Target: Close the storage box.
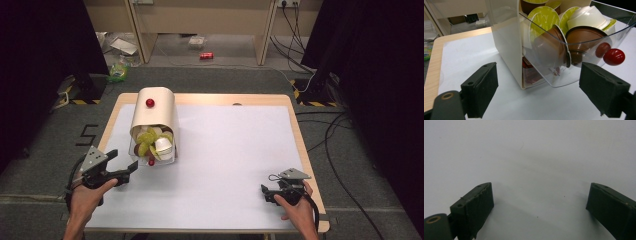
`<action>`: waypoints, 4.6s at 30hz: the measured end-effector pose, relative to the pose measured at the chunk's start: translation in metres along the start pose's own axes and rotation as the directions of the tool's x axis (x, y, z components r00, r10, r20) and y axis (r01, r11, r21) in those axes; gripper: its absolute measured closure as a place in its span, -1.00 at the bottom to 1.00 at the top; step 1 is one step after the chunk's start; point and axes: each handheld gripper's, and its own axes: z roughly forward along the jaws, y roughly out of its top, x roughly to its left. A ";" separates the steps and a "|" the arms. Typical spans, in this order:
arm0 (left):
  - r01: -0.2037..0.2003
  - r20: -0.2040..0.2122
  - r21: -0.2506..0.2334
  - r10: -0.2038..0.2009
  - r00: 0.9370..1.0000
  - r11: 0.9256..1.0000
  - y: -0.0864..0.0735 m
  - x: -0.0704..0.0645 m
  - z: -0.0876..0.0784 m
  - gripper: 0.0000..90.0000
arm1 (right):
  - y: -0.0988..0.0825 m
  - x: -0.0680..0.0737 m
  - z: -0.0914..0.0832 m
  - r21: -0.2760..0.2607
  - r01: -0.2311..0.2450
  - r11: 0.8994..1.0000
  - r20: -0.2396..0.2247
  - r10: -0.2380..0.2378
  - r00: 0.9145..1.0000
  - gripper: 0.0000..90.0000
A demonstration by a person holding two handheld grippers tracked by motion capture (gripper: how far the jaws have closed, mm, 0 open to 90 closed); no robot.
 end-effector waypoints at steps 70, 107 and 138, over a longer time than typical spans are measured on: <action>0.030 -0.016 0.081 -0.029 0.999 0.996 0.030 0.022 0.039 -0.76 | 0.000 0.000 0.000 -0.001 -0.001 1.000 -0.001 0.001 1.000 -0.84; 0.053 -0.072 0.080 -0.048 0.996 0.995 0.033 0.023 0.049 -0.90 | 0.000 0.000 0.000 0.001 -0.001 1.000 0.000 0.001 1.000 -0.84; 0.060 0.004 0.071 -0.060 0.998 0.996 0.026 0.013 0.030 -0.66 | 0.000 0.000 0.000 -0.001 0.003 1.000 -0.001 -0.003 1.000 -0.84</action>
